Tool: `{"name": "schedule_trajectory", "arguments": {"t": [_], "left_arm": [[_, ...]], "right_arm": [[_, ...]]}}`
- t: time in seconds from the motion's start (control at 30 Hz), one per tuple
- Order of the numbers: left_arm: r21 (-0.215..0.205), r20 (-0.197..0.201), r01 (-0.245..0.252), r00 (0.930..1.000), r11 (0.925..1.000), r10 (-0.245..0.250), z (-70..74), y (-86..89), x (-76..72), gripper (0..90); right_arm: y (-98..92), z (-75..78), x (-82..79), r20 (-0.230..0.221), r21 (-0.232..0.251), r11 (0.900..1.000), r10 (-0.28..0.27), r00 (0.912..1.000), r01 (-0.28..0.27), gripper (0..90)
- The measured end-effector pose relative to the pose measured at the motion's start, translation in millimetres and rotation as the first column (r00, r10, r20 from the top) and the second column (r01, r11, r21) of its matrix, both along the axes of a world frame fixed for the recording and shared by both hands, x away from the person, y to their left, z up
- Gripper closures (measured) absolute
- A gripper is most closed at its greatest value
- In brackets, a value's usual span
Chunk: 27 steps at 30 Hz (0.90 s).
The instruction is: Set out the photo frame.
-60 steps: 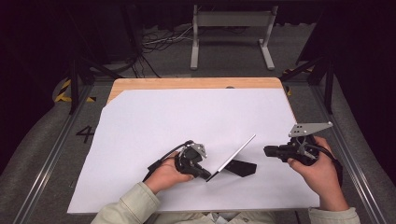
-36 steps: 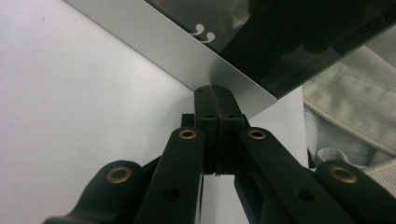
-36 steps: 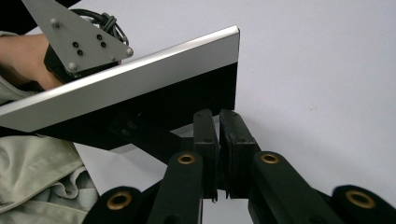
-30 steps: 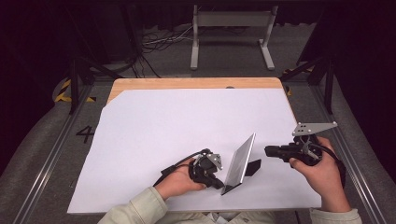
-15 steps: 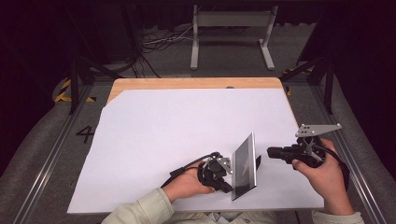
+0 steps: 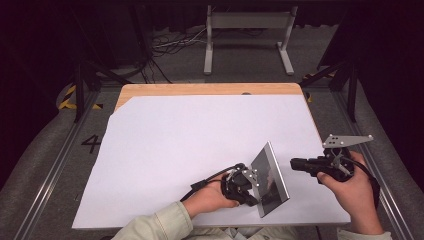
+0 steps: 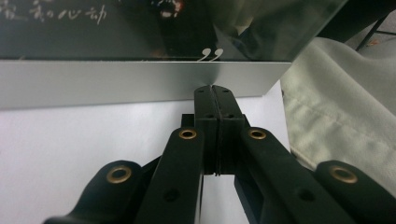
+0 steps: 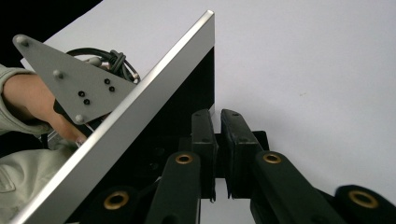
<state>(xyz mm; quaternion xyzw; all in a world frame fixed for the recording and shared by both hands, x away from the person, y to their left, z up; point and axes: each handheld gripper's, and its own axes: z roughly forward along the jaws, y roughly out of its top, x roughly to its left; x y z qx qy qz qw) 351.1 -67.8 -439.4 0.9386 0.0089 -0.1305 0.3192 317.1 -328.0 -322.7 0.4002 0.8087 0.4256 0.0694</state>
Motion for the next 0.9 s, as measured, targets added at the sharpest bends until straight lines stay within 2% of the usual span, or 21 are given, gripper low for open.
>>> {"name": "schedule_trajectory", "arguments": {"t": [0.27, 0.4, 0.47, 0.57, 0.7, 0.73, 0.77, 0.83, 0.87, 0.9], "left_arm": [[-0.014, 0.011, -0.017, 0.9998, 0.9998, 0.017, 2.3, 3.8, 0.8, 90.0], [-0.025, 0.010, -0.050, 0.9987, 0.9984, 0.050, 7.1, 15.8, 5.7, 89.4], [-0.023, 0.013, -0.065, 0.9978, 0.9976, 0.065, 9.0, 23.0, 9.1, 83.3], [-0.029, 0.019, -0.095, 0.9952, 0.9950, 0.096, 12.5, 36.2, 14.7, 81.0], [-0.048, 0.026, -0.137, 0.9901, 0.9895, 0.138, 18.1, 54.0, 21.9, 77.4], [-0.048, 0.026, -0.137, 0.9901, 0.9895, 0.138, 18.1, 54.0, 21.9, 76.7], [-0.060, 0.026, -0.165, 0.9857, 0.9845, 0.167, 20.2, 63.0, 25.4, 75.9], [-0.071, 0.017, -0.194, 0.9806, 0.9785, 0.195, 21.9, 73.4, 29.5, 74.9], [-0.071, 0.017, -0.194, 0.9806, 0.9785, 0.195, 21.9, 73.4, 29.5, 74.5], [-0.076, 0.018, -0.212, 0.9766, 0.9742, 0.214, 22.8, 79.7, 31.6, 74.0]], "right_arm": [[0.0, 0.3, 0.4, -0.004, 0.005, 1.000, 0.002, 1.0000, -0.002, 83.4], [-0.4, 0.3, 1.0, -0.004, 0.008, 1.000, -0.002, 1.0000, 0.002, 81.6], [-0.8, 0.2, 1.6, 0.001, 0.008, 1.000, -0.009, 1.0000, 0.009, 80.3], [-0.9, 0.0, 2.7, 0.000, 0.011, 1.000, -0.014, 0.9999, 0.014, 79.6], [0.7, 0.4, 3.5, 0.001, 0.009, 1.000, -0.012, 0.9999, 0.012, 77.2], [1.3, 0.7, 3.4, -0.001, 0.012, 1.000, -0.012, 0.9999, 0.012, 75.9], [1.8, 1.0, 3.4, -0.004, 0.018, 1.000, -0.015, 0.9999, 0.015, 74.5], [2.4, 1.7, 3.4, -0.008, 0.031, 0.999, -0.019, 0.9998, 0.019, 73.5], [2.4, 1.7, 3.4, -0.008, 0.031, 0.999, -0.019, 0.9998, 0.019, 73.5], [3.0, 2.4, 3.6, -0.013, 0.042, 0.999, -0.021, 0.9997, 0.022, 72.7]]}}
